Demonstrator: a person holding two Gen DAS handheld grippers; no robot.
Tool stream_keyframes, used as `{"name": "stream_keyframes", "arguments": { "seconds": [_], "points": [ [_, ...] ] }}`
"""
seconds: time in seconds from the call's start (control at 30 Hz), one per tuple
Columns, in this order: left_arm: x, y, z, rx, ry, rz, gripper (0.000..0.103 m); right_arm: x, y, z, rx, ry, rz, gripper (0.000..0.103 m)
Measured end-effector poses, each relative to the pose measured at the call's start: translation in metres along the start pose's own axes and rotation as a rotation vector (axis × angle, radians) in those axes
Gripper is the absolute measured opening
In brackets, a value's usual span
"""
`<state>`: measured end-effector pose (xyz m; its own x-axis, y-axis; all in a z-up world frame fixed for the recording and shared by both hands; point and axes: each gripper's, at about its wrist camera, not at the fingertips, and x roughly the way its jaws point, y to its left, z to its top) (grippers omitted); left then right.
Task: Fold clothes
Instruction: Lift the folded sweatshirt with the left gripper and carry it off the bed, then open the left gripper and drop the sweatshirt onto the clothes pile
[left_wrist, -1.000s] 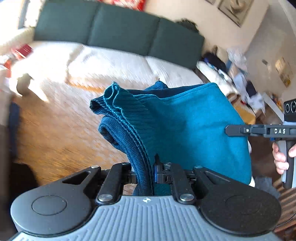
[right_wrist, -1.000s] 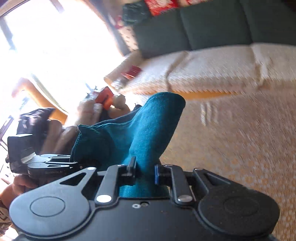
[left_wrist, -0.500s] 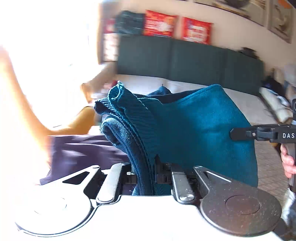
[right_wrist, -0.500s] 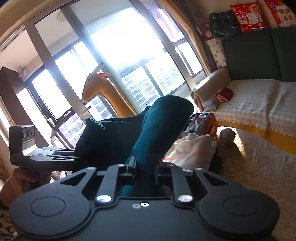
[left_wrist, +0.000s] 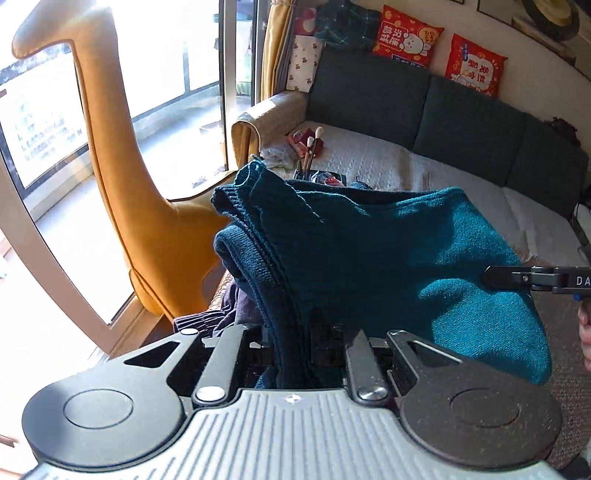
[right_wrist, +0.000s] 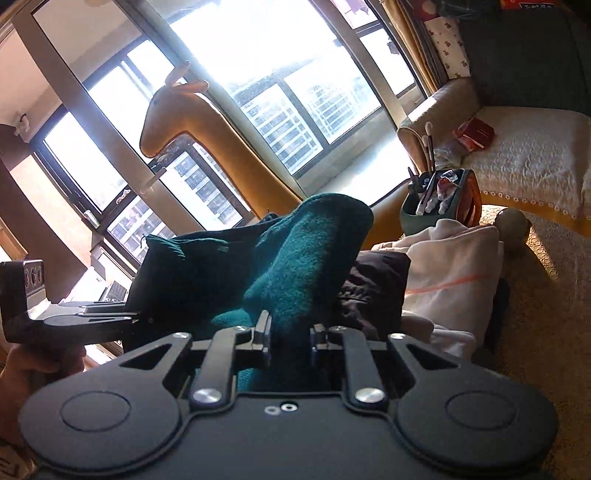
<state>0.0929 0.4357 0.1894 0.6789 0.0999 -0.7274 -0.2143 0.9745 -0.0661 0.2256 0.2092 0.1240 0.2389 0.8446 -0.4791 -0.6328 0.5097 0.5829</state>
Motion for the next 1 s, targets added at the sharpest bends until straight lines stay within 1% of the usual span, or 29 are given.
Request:
{"name": "stream_keyframes", "arguments": {
  "seconds": [0.03,0.1,0.13,0.17,0.2,0.23,0.27,0.3,0.33,0.4,0.43,0.5,0.53,0.57,0.67,0.73,0.8,0.83,0.93,1.0],
  "points": [
    [0.003,0.004,-0.001,-0.017,-0.010,-0.018,0.016,0.002,-0.005,-0.001,0.001,-0.004,-0.008,0.103],
    [0.007,0.000,0.002,-0.019,-0.023,-0.020,0.024,0.004,-0.010,-0.004,0.007,-0.012,-0.032,0.103],
    [0.011,-0.001,0.000,-0.014,-0.028,-0.011,0.031,0.005,-0.012,-0.006,0.013,-0.016,-0.040,0.103],
    [0.015,-0.001,-0.001,-0.008,-0.033,-0.002,0.046,0.006,-0.013,-0.008,0.022,-0.020,-0.044,0.103],
    [0.012,-0.003,-0.005,0.007,-0.046,0.015,0.054,0.006,-0.015,-0.010,0.033,-0.026,-0.042,0.103],
    [0.009,-0.004,-0.008,0.024,-0.059,0.033,0.069,0.004,-0.016,-0.012,0.046,-0.032,-0.034,0.103],
    [0.005,-0.005,-0.011,0.040,-0.073,0.051,0.081,0.002,-0.017,-0.013,0.057,-0.037,-0.028,0.103],
    [0.006,-0.007,-0.012,0.055,-0.080,0.072,0.083,0.000,-0.018,-0.014,0.066,-0.038,-0.025,0.103],
    [0.006,-0.008,-0.013,0.070,-0.088,0.093,0.084,-0.002,-0.016,-0.015,0.067,-0.038,-0.025,0.103],
    [0.001,-0.012,-0.014,0.070,-0.108,0.111,0.084,-0.008,-0.009,-0.015,0.050,-0.034,-0.031,0.103],
    [-0.009,-0.015,-0.012,0.077,-0.128,0.124,0.084,-0.011,-0.006,-0.013,0.035,-0.038,-0.035,0.103],
    [-0.030,-0.023,-0.011,0.099,-0.198,0.174,0.085,-0.025,0.002,-0.010,0.006,-0.054,-0.038,0.103],
    [-0.039,-0.029,-0.010,0.116,-0.235,0.196,0.091,-0.035,0.005,-0.009,-0.013,-0.066,-0.038,0.103],
    [-0.049,-0.039,-0.014,0.131,-0.258,0.201,0.102,-0.045,0.009,-0.010,-0.038,-0.080,-0.042,0.103],
    [-0.080,-0.069,-0.024,0.174,-0.322,0.211,0.103,-0.078,0.018,-0.014,-0.108,-0.132,-0.071,0.103],
    [-0.093,-0.095,-0.033,0.202,-0.356,0.210,0.103,-0.102,0.021,-0.022,-0.144,-0.155,-0.090,0.103],
    [-0.104,-0.123,-0.045,0.207,-0.398,0.213,0.103,-0.127,0.023,-0.031,-0.181,-0.179,-0.113,0.103],
    [-0.107,-0.137,-0.051,0.209,-0.409,0.203,0.103,-0.140,0.024,-0.038,-0.201,-0.196,-0.136,0.103],
    [-0.111,-0.179,-0.066,0.202,-0.435,0.159,0.103,-0.177,0.020,-0.058,-0.252,-0.245,-0.231,0.103],
    [-0.104,-0.206,-0.075,0.200,-0.449,0.110,0.103,-0.199,0.014,-0.071,-0.276,-0.276,-0.298,0.103]
  ]
}}
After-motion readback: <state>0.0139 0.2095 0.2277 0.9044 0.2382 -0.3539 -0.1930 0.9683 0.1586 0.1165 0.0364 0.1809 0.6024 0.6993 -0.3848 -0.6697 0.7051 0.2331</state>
